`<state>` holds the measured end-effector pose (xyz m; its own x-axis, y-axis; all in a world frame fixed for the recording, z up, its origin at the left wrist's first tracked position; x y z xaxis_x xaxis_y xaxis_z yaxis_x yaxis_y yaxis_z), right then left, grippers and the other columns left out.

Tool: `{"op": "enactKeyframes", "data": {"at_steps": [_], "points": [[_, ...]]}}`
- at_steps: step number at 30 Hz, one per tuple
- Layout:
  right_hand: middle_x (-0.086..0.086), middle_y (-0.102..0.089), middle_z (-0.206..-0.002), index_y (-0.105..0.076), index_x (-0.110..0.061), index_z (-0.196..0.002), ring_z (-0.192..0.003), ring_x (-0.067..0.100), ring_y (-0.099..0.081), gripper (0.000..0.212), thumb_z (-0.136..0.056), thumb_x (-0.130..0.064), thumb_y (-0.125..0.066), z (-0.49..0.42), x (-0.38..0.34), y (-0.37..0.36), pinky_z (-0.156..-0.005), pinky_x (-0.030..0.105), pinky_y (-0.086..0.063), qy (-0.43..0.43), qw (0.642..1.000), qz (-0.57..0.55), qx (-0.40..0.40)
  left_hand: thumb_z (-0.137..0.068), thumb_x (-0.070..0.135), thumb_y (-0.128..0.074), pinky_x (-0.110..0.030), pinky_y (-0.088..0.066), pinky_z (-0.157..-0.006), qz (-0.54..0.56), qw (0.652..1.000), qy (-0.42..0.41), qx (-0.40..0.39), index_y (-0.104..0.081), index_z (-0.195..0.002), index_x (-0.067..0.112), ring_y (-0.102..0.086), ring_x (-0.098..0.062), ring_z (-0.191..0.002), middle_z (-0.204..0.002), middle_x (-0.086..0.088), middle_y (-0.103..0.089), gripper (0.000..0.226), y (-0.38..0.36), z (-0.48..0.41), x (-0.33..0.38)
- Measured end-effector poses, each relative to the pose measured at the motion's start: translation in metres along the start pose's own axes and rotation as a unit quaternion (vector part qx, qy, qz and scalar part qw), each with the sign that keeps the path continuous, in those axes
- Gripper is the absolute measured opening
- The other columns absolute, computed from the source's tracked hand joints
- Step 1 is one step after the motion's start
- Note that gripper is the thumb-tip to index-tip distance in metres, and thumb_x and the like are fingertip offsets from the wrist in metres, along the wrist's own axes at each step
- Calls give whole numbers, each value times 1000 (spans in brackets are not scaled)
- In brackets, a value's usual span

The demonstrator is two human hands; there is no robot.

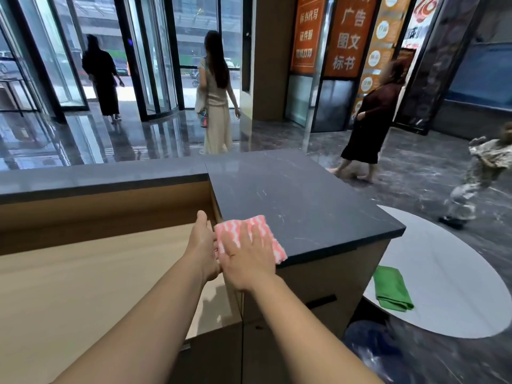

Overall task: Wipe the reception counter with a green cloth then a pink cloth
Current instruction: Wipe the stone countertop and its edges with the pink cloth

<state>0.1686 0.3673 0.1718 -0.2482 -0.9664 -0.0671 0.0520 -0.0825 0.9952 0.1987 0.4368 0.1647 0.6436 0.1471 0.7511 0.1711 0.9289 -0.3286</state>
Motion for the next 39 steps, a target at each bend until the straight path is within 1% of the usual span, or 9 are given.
{"op": "enactKeyframes", "data": {"at_steps": [3,6,11,15,18,20,23,25,39], "points": [[8,16,-162,10,-34,-154,-147,33,21,63,-105,-38,-29,4,-3,2,-118,50,11,46,998,29,21,-90,71,-23,-39,-46,-91,-4,1000,5,9,-51,-133,6,-57,-31,-118,-126,-9,-62,83,2,2,-3],[9,13,-163,7,-31,-155,-148,32,17,66,-104,-35,-35,8,21,6,-118,48,9,83,994,69,30,-91,69,-24,-46,-44,-103,-11,1000,-10,18,-46,-135,4,-54,-32,-120,-128,-14,-58,82,1,2,-1],[2,5,-164,5,-41,-154,-150,24,10,59,-97,-52,-2,-1,115,7,-120,46,6,-21,1000,-9,17,-93,66,-31,-44,-40,-108,-7,999,-43,33,-39,-142,6,-48,-26,-128,-140,-11,-49,78,-11,4,6],[3,-6,-164,-4,-44,-154,-150,25,0,54,-101,-51,-12,-7,189,15,-120,45,0,-116,993,-26,24,-97,59,-29,-36,-44,-97,-35,995,-83,39,-51,-119,11,-55,-15,-86,-92,-1,-57,57,-19,3,12],[5,2,-165,0,-42,-155,-150,27,6,55,-101,-49,-12,-13,217,18,-120,47,3,-173,984,-43,-18,-99,56,-27,-33,-43,-80,-50,993,-97,46,-57,-104,9,-49,-10,-74,-84,0,-57,55,-20,-2,16],[5,7,-164,2,-40,-155,-150,28,10,55,-102,-46,-12,-20,221,21,-119,48,7,-196,978,-61,-32,-99,56,-27,-32,-43,-80,-46,993,-97,45,-58,-105,10,-51,-11,-83,-92,-1,-58,56,-20,-7,19],[7,15,-163,5,-37,-155,-149,30,15,56,-103,-40,-16,-39,210,25,-117,49,11,-215,973,-70,-42,-98,58,-28,-38,-37,-106,-35,995,-87,41,-49,-133,10,-48,-19,-122,-128,-7,-56,63,-19,-15,25],[8,18,-162,6,-35,-155,-148,31,17,58,-103,-38,-18,-59,195,26,-116,50,13,-206,974,-74,-54,-97,60,-29,-41,-35,-111,-24,996,-80,43,-41,-142,10,-42,-22,-134,-142,-8,-49,68,-19,-22,30],[5,18,-162,8,-40,-154,-148,30,20,57,-103,-38,-18,-214,79,32,-117,50,13,-26,993,-74,-89,-94,63,-33,-44,-41,-108,33,994,-77,65,-38,-144,3,-45,-28,-133,-147,-15,-43,78,-11,-104,88]]}}
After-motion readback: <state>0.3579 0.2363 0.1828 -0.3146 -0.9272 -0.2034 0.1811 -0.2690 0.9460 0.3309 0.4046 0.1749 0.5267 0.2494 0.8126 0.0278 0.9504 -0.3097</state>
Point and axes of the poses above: each hand's wrist, its own z-axis away from the middle knuckle, its own y-axis out of the back of the hand, x = y × z, the point moved 9 cm from there along -z, towards the middle knuckle
